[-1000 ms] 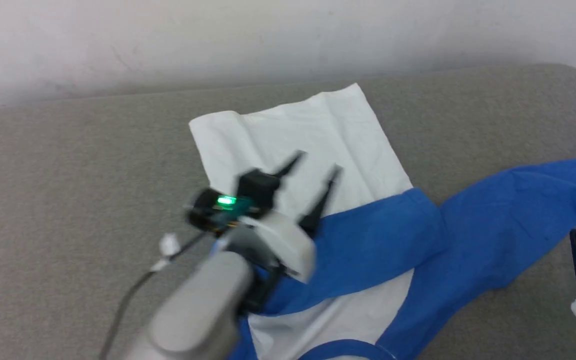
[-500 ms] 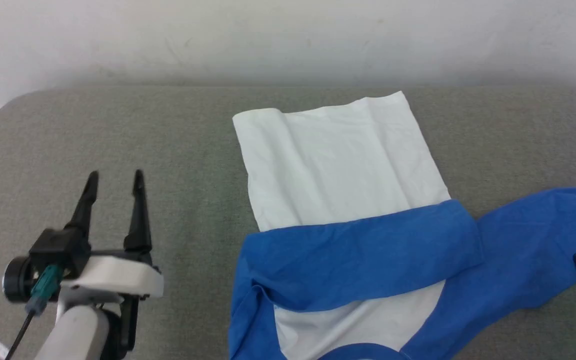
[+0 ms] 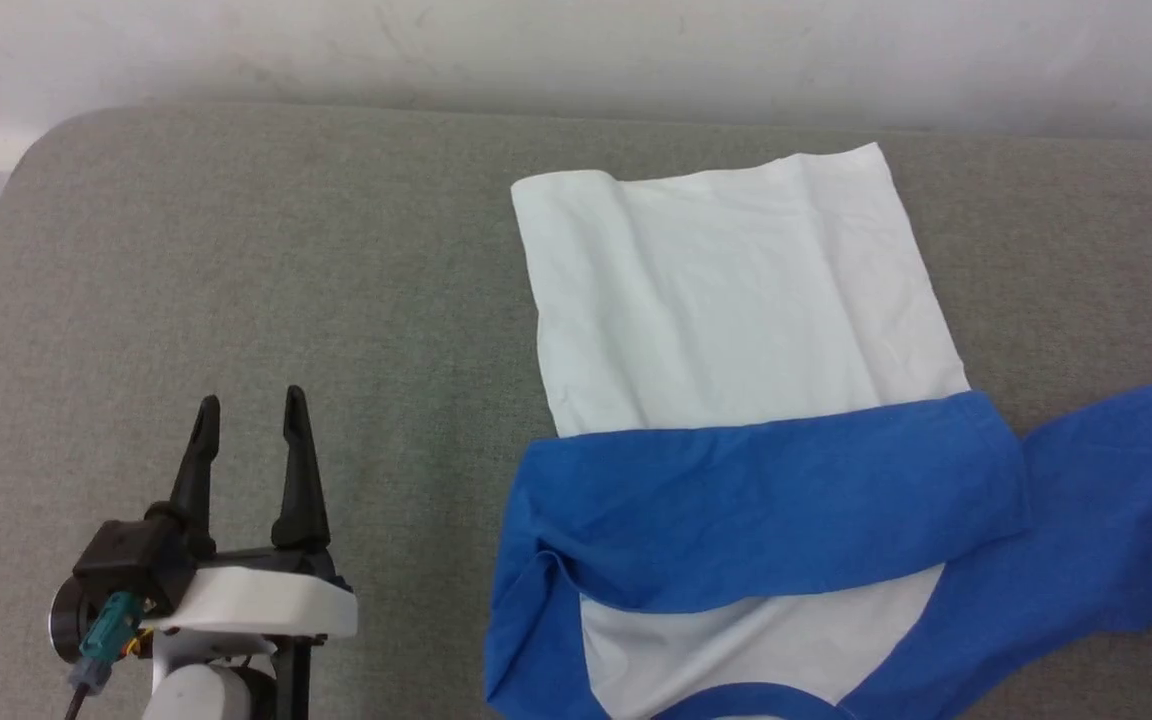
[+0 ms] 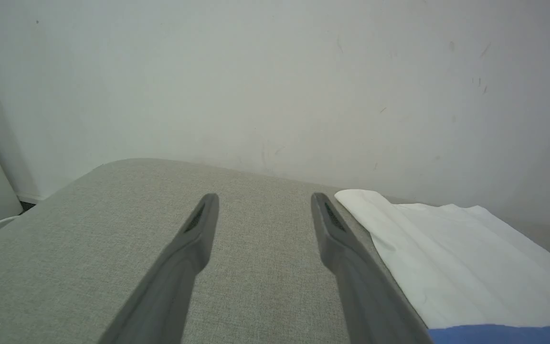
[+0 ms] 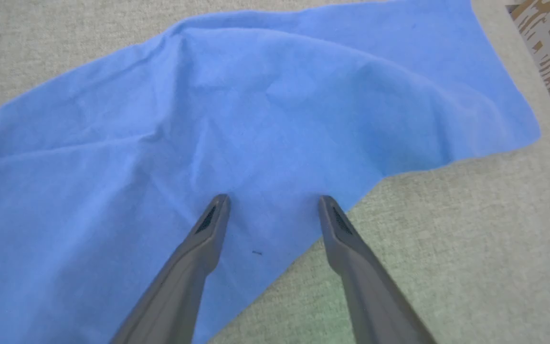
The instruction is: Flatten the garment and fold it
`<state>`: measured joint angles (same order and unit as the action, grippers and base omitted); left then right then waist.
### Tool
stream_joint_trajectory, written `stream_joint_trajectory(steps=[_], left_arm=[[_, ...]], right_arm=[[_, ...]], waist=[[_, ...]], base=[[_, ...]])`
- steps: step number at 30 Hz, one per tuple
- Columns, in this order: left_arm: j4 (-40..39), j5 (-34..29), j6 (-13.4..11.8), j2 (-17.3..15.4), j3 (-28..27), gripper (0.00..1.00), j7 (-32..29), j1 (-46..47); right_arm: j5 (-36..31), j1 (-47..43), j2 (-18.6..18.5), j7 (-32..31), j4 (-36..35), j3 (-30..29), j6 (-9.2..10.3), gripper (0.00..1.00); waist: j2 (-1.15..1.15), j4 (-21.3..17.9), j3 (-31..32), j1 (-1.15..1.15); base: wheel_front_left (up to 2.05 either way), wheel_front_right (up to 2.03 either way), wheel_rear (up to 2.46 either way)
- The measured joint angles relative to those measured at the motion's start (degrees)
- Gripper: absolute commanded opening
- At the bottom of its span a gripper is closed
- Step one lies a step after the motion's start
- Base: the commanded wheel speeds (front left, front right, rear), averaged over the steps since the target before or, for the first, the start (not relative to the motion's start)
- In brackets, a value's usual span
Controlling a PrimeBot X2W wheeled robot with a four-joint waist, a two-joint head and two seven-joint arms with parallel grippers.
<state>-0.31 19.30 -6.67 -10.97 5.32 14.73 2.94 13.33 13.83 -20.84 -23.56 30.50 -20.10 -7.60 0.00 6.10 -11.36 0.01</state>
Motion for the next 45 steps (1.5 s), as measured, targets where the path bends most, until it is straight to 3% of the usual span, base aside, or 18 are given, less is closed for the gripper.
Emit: stream_joint_trajectory(steps=[6,7,8,18,27,31,38,42,45], left_arm=[[1.0,-2.6,2.9,2.6,-2.7,1.00,0.0,0.2],[1.1,-3.0,3.2,3.0,-3.0,1.00,0.0,0.3],[1.3,-3.3,3.7,3.3,-3.3,1.00,0.0,0.4],[3.5,-5.9,6.2,5.4,-4.8,1.00,0.0,0.7],[4.1,-6.8,7.3,6.1,-6.4,1.00,0.0,-1.1],[4.0,-6.8,7.8,6.4,-6.8,1.00,0.0,-1.7],[4.1,-6.8,8.2,7.0,-7.3,1.00,0.0,-2.9],[4.2,-6.8,8.6,7.2,-7.3,1.00,0.0,-3.1],[4.7,-6.7,8.6,7.3,-7.1,1.00,0.0,-3.0]], right_arm=[[3.8,0.4,-2.9,0.4,2.2,5.0,0.21,1.00],[4.6,0.5,-3.4,0.3,2.4,5.9,0.52,0.62],[5.3,0.5,-3.9,0.3,2.6,6.7,0.53,0.00],[13.4,0.9,-4.1,7.1,3.1,10.7,0.46,0.00],[17.9,-0.8,-4.2,10.9,-11.1,13.2,0.42,0.00],[17.9,-2.7,-3.2,10.4,-20.1,14.7,0.42,0.00],[15.2,-7.6,2.6,5.9,-34.3,19.2,0.42,0.00],[13.1,-8.7,4.3,3.5,-35.9,25.7,0.42,0.00],[11.4,-8.6,5.1,2.9,-32.5,30.4,0.42,0.00]], waist=[[0.00,1.4,-1.5,-0.01],[0.00,1.6,-1.6,-0.01],[0.00,1.7,-1.7,-0.01],[0.00,1.2,0.5,0.00],[0.00,0.1,5.0,-0.01],[0.00,0.1,6.6,-0.01],[0.00,1.6,7.7,-0.01],[0.00,2.6,7.5,-0.01],[0.00,3.1,7.0,-0.01]], base=[[0.00,0.00,0.00],[0.00,0.00,0.00],[0.00,0.00,0.00],[0.00,0.00,0.00],[0.00,0.00,0.00],[0.00,0.00,0.00],[0.00,0.00,0.00],[0.00,0.00,0.00],[0.00,0.00,0.00]])
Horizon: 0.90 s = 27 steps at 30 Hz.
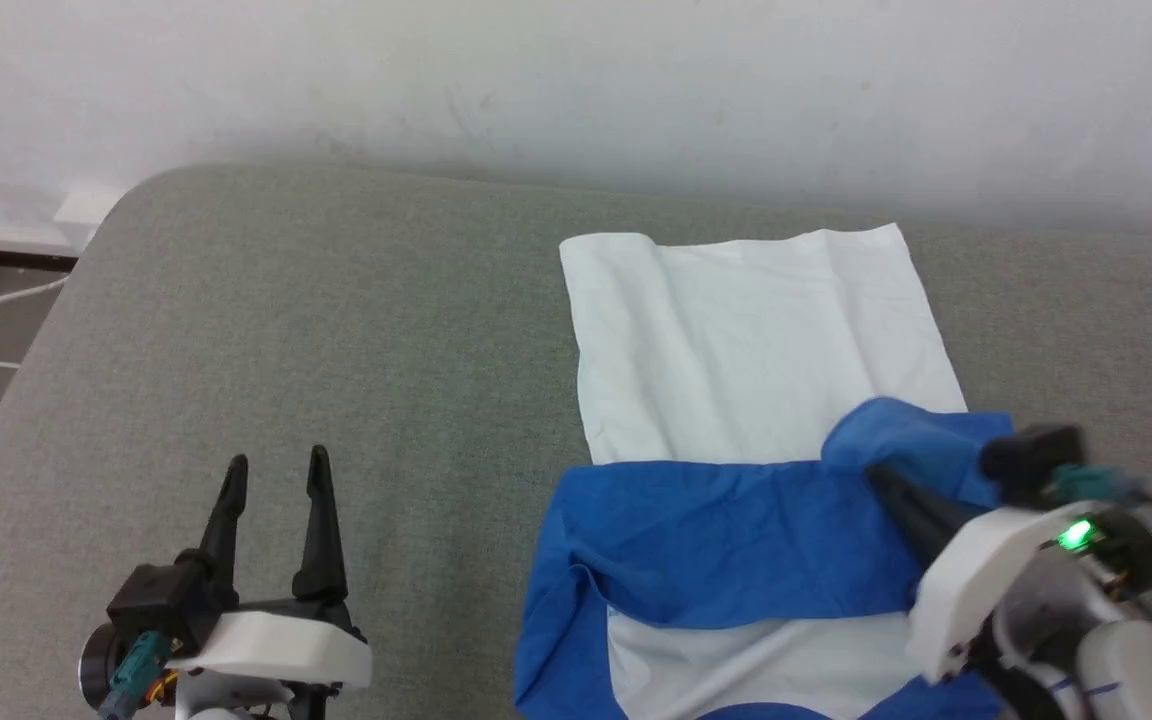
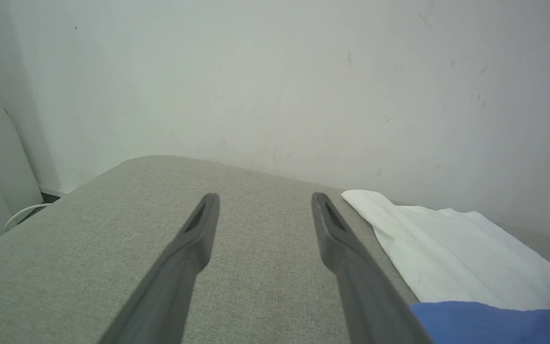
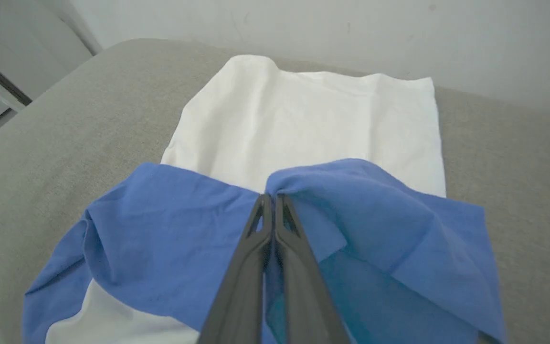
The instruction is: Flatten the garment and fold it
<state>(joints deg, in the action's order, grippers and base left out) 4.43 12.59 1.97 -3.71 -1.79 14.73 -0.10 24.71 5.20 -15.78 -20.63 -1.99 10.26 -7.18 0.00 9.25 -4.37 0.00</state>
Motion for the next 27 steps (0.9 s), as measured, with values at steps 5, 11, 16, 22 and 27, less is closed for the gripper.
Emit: stream_joint_trajectory(steps=[5,11,16,22,27], left_arm=[[1.5,0.0,0.1,0.3,1.0,1.00,0.0,0.3],[2.8,0.0,0.1,0.4,1.3,1.00,0.0,0.3],[3.2,0.0,0.1,0.5,1.2,1.00,0.0,0.3],[3.0,0.1,0.5,0.5,1.2,1.00,0.0,0.3],[3.0,0.0,0.9,0.5,1.5,1.00,0.0,0.3]], right_arm=[[-1.5,1.0,0.2,0.0,8.6,7.7,0.00,1.00],[1.5,2.6,-0.2,0.6,9.3,9.2,-0.01,1.00],[3.8,1.7,-2.2,-3.2,5.2,0.0,0.00,1.00],[-0.1,-0.2,-2.5,-9.2,3.6,-14.3,0.00,1.00],[-3.5,0.6,0.5,-11.0,6.4,-19.0,0.00,1.00]], waist=[[0.00,0.8,-1.0,0.00],[0.00,0.5,-0.8,0.00],[0.00,-0.4,0.6,0.00],[0.00,-1.2,0.7,0.00],[0.00,-1.1,-0.8,0.00]], base=[[0.00,0.00,0.00],[0.00,0.00,0.00],[0.00,0.00,0.00],[0.00,0.00,0.00],[0.00,0.00,0.00]])
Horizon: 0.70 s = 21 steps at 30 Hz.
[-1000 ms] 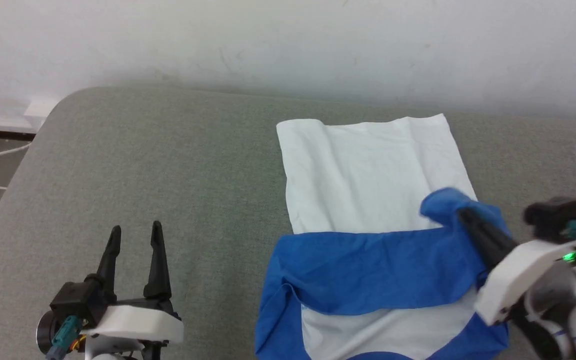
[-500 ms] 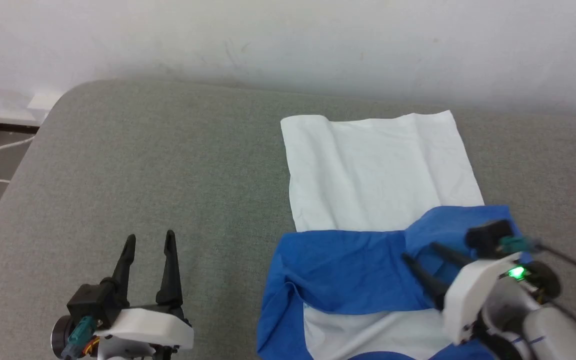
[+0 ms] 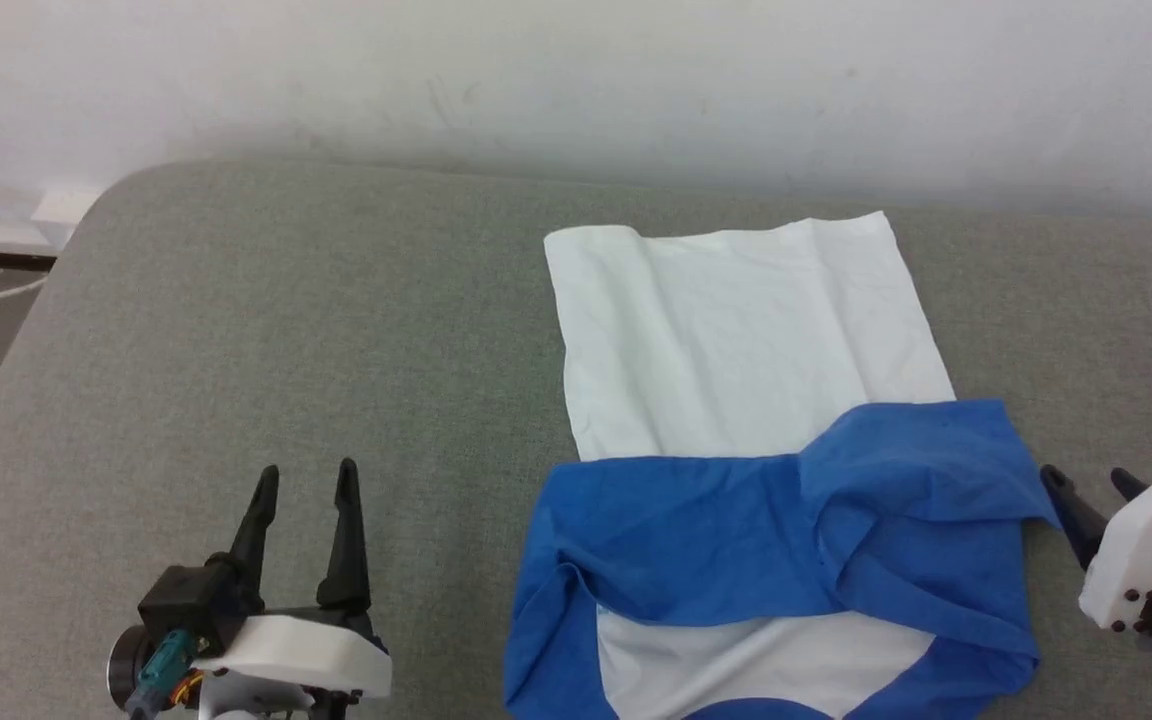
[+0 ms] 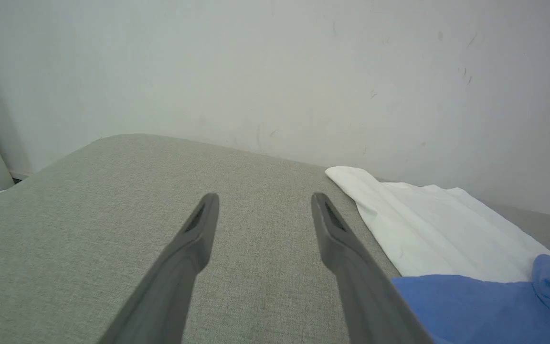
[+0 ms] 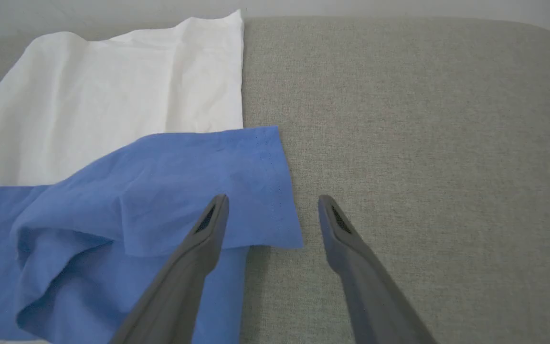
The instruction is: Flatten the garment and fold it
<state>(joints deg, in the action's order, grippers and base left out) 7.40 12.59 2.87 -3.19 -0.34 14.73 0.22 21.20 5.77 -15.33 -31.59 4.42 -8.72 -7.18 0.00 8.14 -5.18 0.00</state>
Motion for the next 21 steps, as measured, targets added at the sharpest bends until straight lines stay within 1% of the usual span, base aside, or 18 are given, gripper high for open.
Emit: stream_joint_trajectory(steps=[4,10,14,17,18,19,21], left_arm=[[-0.1,0.0,0.1,0.0,0.4,1.00,0.0,0.9],[-0.1,-0.1,0.1,0.0,0.3,1.00,0.0,1.6],[-0.2,-0.5,0.1,0.0,0.3,1.00,0.0,2.2],[-0.3,-0.5,0.2,0.0,0.4,1.00,0.0,2.4],[-0.3,-0.5,0.2,0.0,0.3,1.00,0.0,2.5],[-0.2,-0.5,0.2,0.0,0.3,1.00,0.0,2.6],[-0.1,-0.5,0.2,0.0,0.4,1.00,0.0,2.9]], right_arm=[[-0.8,1.5,1.5,-0.6,4.5,-1.9,0.00,1.00],[-2.1,3.7,1.2,1.0,10.3,-1.9,0.00,1.00],[-2.2,4.3,0.3,1.4,13.4,0.1,0.00,1.00],[-1.4,4.7,-1.5,1.2,14.3,2.6,0.03,1.00],[-1.2,4.8,-2.1,1.0,14.6,3.2,0.03,0.68],[-0.9,4.9,-2.6,1.0,14.9,3.6,0.01,0.00],[-0.6,5.2,-3.3,1.1,15.3,4.4,0.00,0.00]], waist=[[0.00,0.4,-1.7,0.00],[0.00,1.3,-4.0,0.01],[0.00,1.7,-5.1,0.01],[0.00,2.0,-5.8,0.00],[0.00,2.0,-6.0,0.00],[0.00,2.1,-6.2,0.00],[0.00,2.2,-6.4,0.00]], base=[[0.00,0.00,0.00],[0.00,0.00,0.00],[0.00,0.00,0.00],[0.00,0.00,0.00],[0.00,0.00,0.00],[0.00,0.00,0.00],[0.00,0.00,0.00]])
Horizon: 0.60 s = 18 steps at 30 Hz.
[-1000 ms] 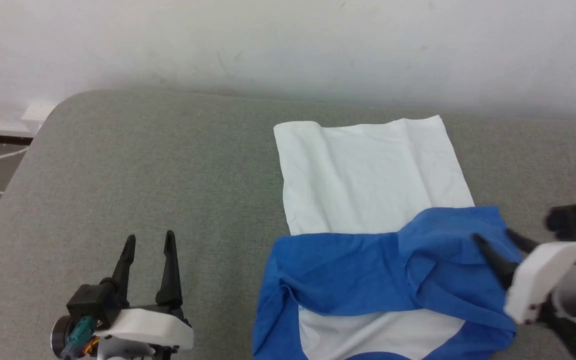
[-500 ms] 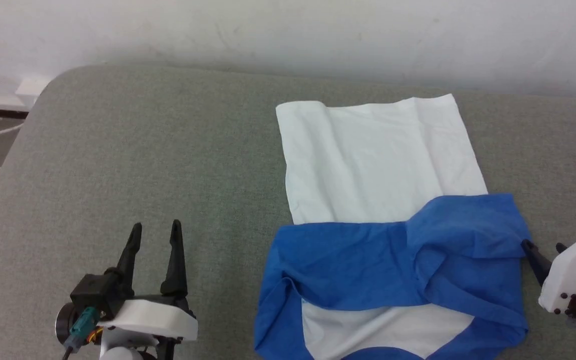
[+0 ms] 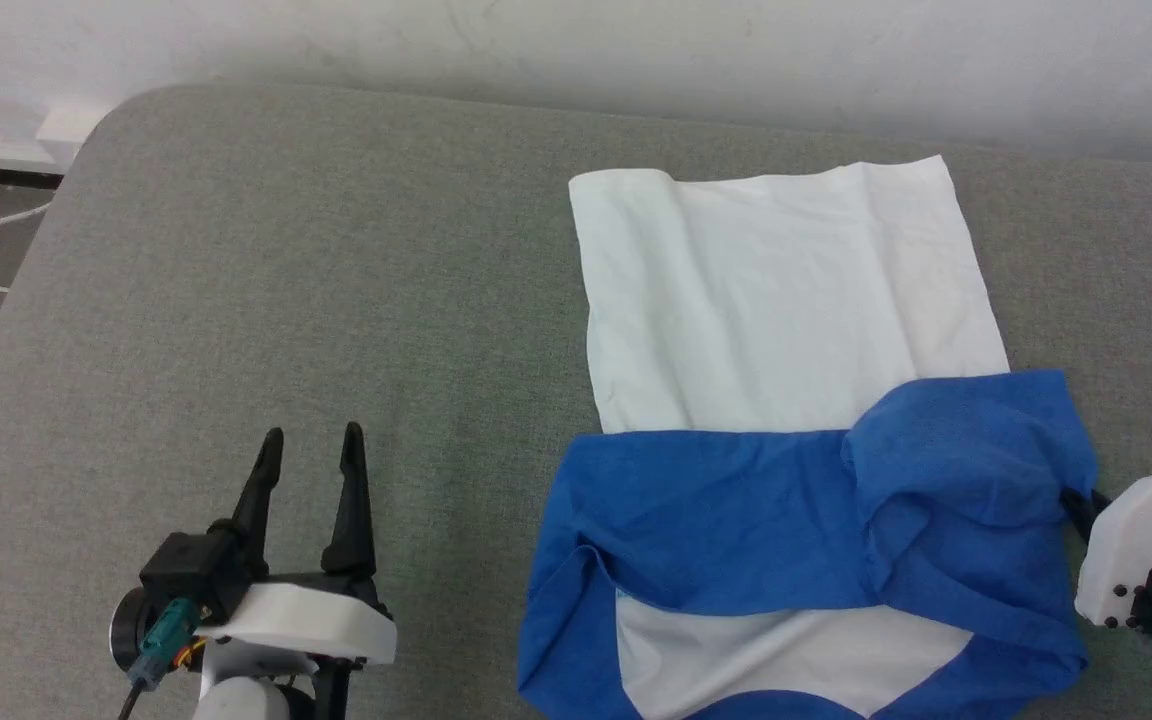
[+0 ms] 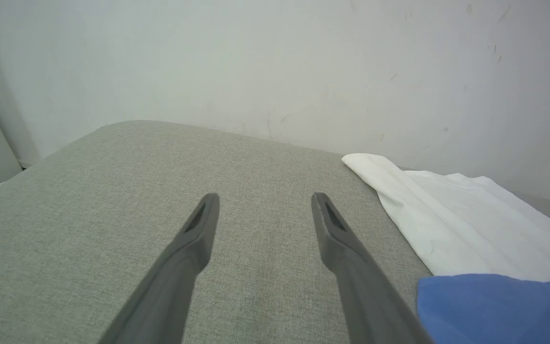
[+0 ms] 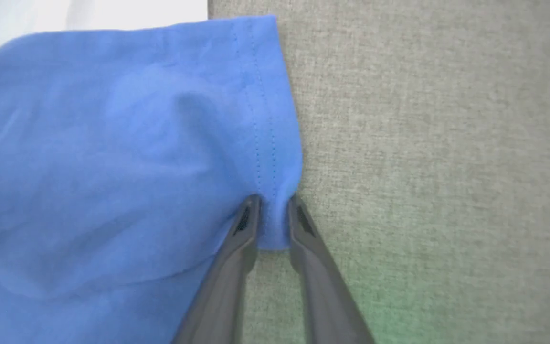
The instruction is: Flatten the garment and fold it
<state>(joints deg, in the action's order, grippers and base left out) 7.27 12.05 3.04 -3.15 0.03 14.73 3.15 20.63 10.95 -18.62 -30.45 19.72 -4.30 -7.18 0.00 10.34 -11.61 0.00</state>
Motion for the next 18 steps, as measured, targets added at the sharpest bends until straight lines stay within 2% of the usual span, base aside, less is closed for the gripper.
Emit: stream_joint_trajectory(steps=[9,13,18], left_arm=[[1.7,0.0,0.0,0.0,-0.2,1.00,0.0,0.5],[2.0,0.0,0.0,0.1,-0.5,1.00,0.0,0.3],[2.1,0.1,0.0,0.1,-0.9,1.00,0.0,-1.0]], right_arm=[[2.1,0.1,-0.4,6.1,0.5,-1.1,-0.43,0.00],[2.1,0.0,-1.2,6.8,-6.3,-1.8,-0.43,0.00],[2.8,-0.1,-0.2,4.1,-18.6,0.1,-0.42,0.00]], waist=[[0.00,-0.4,2.4,0.01],[0.00,-0.7,4.5,0.00],[0.00,-1.0,7.0,0.00]], base=[[0.00,0.00,0.00],[0.00,0.00,0.00],[0.00,0.00,0.00]])
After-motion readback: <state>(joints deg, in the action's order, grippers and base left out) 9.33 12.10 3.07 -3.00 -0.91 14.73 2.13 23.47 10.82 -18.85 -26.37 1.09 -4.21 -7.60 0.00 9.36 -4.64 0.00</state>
